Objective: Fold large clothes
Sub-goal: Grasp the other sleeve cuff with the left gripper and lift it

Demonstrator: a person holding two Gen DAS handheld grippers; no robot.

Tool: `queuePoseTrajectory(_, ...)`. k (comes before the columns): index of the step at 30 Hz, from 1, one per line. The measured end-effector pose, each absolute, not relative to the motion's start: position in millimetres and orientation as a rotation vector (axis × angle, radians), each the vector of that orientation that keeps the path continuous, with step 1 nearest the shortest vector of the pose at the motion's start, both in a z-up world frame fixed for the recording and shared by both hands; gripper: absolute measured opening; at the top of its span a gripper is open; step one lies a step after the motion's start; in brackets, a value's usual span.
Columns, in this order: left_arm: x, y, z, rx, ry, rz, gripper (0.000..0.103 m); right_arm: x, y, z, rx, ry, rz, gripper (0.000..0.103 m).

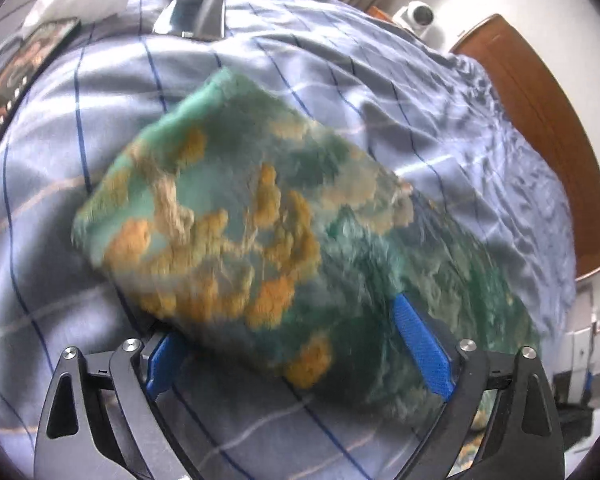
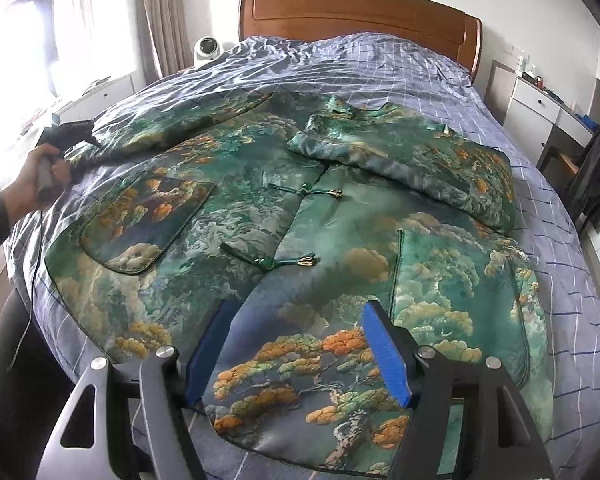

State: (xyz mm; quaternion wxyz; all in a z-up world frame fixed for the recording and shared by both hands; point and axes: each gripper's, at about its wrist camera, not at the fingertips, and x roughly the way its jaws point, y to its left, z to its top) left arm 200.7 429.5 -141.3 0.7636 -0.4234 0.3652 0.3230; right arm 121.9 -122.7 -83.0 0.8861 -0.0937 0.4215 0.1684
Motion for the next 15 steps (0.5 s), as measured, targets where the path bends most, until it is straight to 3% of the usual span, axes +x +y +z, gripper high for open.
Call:
queuePoseTrajectory(1,202,427,-138,-0.894,0.796,0.719,0.077,122,-122,-83,-0.196,0.878,0.351,0.07)
queuePoseTrajectory(3,206,420,-131,-0.833,0.793,0.712,0.025,121,-121,-85,-0.193,0.884,0.353,0.07)
queuePoseTrajectory(4,207,418,-127,-0.817,0.789,0.697,0.017,121,-121,-86,-0.19,0.888,0.356,0.07)
queuePoseTrajectory(6,209,411,-114,-0.751,0.772,0.696,0.011,120,-119,-87,-0.189,0.89,0.363,0.07)
queuePoseTrajectory(15,232,308,-14,-0.199,0.611,0.595,0.009,114,-119,-80,-0.181,0.86,0.378,0.07)
